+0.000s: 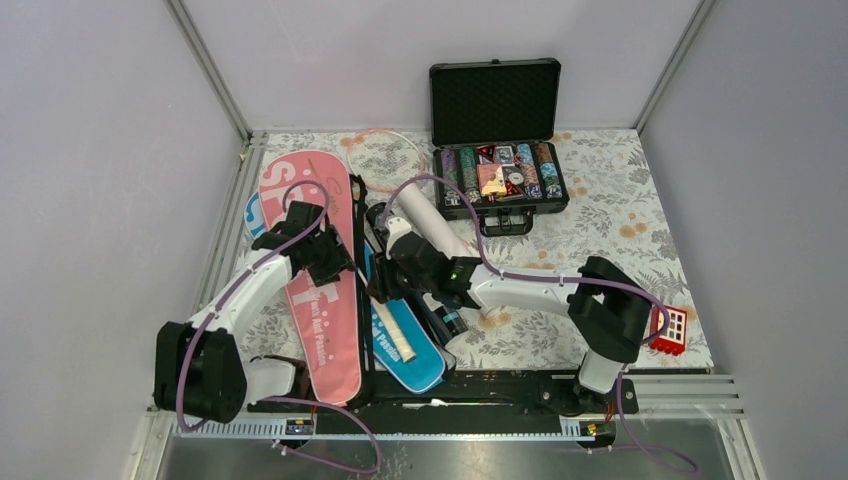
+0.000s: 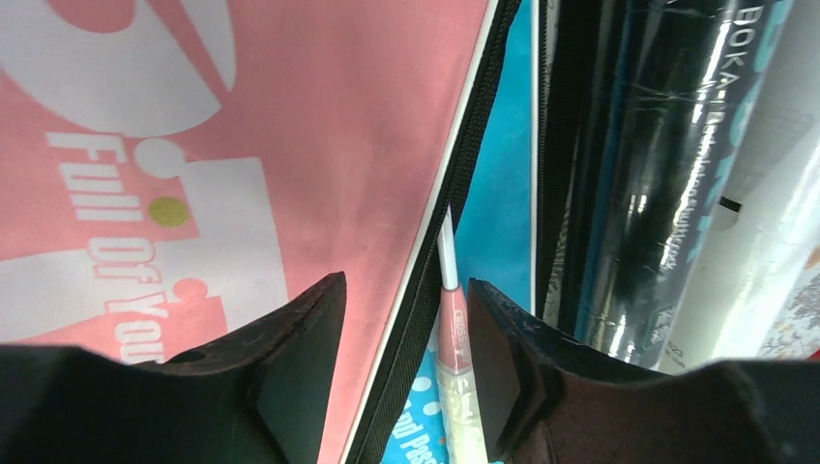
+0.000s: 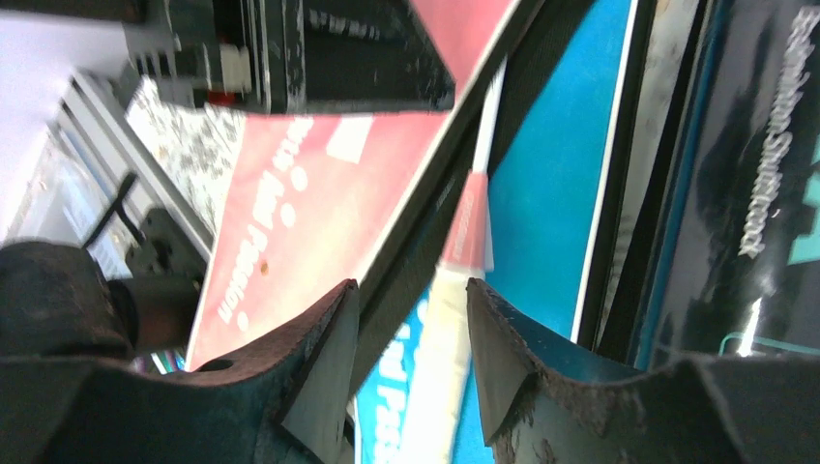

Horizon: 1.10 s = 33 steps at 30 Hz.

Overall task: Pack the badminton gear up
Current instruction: Place the racket in the racket bag.

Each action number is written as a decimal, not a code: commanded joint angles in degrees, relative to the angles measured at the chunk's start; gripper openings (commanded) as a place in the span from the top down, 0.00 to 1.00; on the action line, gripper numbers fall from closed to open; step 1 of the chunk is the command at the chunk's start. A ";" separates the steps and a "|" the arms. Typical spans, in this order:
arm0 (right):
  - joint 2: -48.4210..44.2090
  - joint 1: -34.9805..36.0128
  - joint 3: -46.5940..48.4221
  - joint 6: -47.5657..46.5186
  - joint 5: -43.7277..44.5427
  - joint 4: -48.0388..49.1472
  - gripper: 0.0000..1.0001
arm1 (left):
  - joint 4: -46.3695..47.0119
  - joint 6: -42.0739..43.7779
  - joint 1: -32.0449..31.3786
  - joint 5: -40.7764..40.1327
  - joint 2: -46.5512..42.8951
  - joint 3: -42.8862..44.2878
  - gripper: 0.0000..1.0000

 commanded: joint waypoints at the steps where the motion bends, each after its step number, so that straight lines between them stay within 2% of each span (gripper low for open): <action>1: -0.70 0.03 -2.83 0.05 -5.73 -1.31 0.51 | 4.37 1.15 -1.61 -0.96 4.55 0.30 0.47; 4: 0.36 0.06 -2.87 0.45 -7.22 -1.03 0.52 | 4.57 1.45 -1.68 -1.85 8.44 0.70 0.47; 6: 1.15 0.14 -2.97 0.75 -7.74 -0.94 0.54 | 5.00 1.46 -1.67 -1.87 10.10 0.46 0.54; 9: 2.46 0.29 -3.26 2.23 -8.73 0.14 0.60 | 5.24 1.51 -1.76 -0.76 10.33 0.58 0.83; 11: 3.23 0.59 -3.76 3.49 -8.32 1.11 0.62 | 4.27 1.51 -1.76 -0.45 8.83 1.33 0.99; 14: 4.23 1.21 -3.31 3.85 -4.69 -0.29 0.63 | 2.62 1.38 -1.74 0.11 6.21 2.74 1.00; 20: 4.81 1.23 -3.05 5.77 -6.15 1.42 0.63 | 1.39 -0.15 -1.76 2.51 2.79 3.84 1.00; 23: 4.81 1.24 -3.63 8.51 -7.39 3.88 0.67 | 1.08 -0.56 -1.76 3.83 2.13 4.81 1.00; 33: 6.88 1.26 -6.32 19.56 -10.02 21.03 0.75 | 4.13 -4.54 -1.67 9.26 0.35 3.43 1.00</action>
